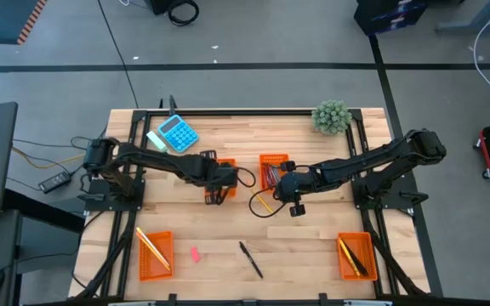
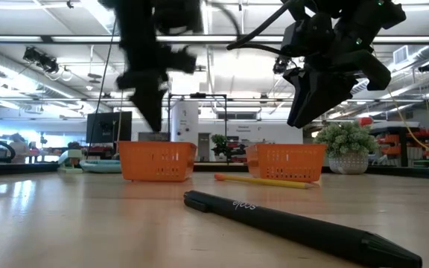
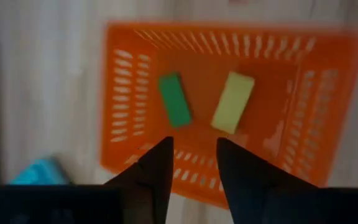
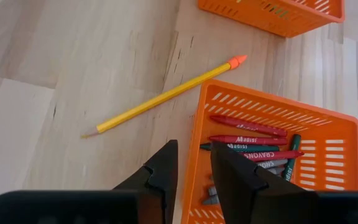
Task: Sort crayons/erasers/pens/pencils in bins
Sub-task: Put the yellow pencil into the bottom left orange bin
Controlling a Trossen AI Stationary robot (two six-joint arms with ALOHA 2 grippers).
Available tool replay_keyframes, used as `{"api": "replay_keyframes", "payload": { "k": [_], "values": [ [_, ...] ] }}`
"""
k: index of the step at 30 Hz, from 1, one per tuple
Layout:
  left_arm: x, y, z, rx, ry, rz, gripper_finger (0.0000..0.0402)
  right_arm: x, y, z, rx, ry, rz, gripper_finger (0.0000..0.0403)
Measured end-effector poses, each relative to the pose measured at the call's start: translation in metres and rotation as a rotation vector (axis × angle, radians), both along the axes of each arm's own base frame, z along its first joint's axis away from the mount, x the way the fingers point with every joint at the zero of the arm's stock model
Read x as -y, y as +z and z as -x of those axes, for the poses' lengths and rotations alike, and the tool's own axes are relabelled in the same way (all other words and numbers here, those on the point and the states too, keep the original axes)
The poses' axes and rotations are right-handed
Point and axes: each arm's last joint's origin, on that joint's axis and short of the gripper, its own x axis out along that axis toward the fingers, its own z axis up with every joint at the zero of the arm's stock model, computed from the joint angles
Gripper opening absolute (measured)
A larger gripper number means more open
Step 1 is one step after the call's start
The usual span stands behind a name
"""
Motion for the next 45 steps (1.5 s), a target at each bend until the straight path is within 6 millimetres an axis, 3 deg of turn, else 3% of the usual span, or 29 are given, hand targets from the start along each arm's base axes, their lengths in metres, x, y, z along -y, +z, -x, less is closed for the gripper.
{"api": "replay_keyframes", "payload": {
  "k": [5,8,16,22,26,30,35,39,42,45],
  "values": [
    [0.014,0.04,-0.01,0.04,-0.018,-0.023,0.0106,0.0,0.0,0.0,-0.001,-0.004,-0.003,0.0102],
    [0.031,0.052,-0.008,0.03,-0.069,-0.021,0.0093,0.0,-0.001,0.001,-0.014,-0.005,-0.002,0.0102],
    [0.105,0.035,0.02,-0.078,-0.237,0.09,0.0074,0.0,-0.001,0.002,-0.024,-0.01,-0.003,0.0102],
    [0.152,0.022,0.039,0.035,-0.12,0.168,0.0084,0.0,-0.001,0.002,-0.023,-0.012,-0.005,0.0102],
    [0.171,0.011,0.046,0.135,-0.071,0.193,0.0092,0.0,-0.001,0.002,-0.022,-0.012,-0.005,0.0102],
    [0.167,0.003,0.046,0.177,-0.027,0.163,0.0093,0.0,-0.001,0.002,-0.022,-0.012,-0.005,0.0102],
    [0.146,0.001,0.038,0.112,-0.234,-0.054,0.0091,0.0,-0.001,0.002,-0.023,-0.013,-0.005,0.0102],
    [0.126,0.006,0.027,0.237,-0.133,-0.324,0.0073,0.001,-0.001,0.002,-0.025,-0.03,0.012,0.0102],
    [0.119,0.009,0.023,0.264,-0.112,-0.392,0.0057,0.001,-0.002,0.004,-0.032,-0.068,0.002,0.0102],
    [0.125,0.017,0.023,0.323,-0.094,-0.422,0.0043,0.002,-0.002,0.004,-0.02,-0.124,0.002,0.0102]
  ]
}}
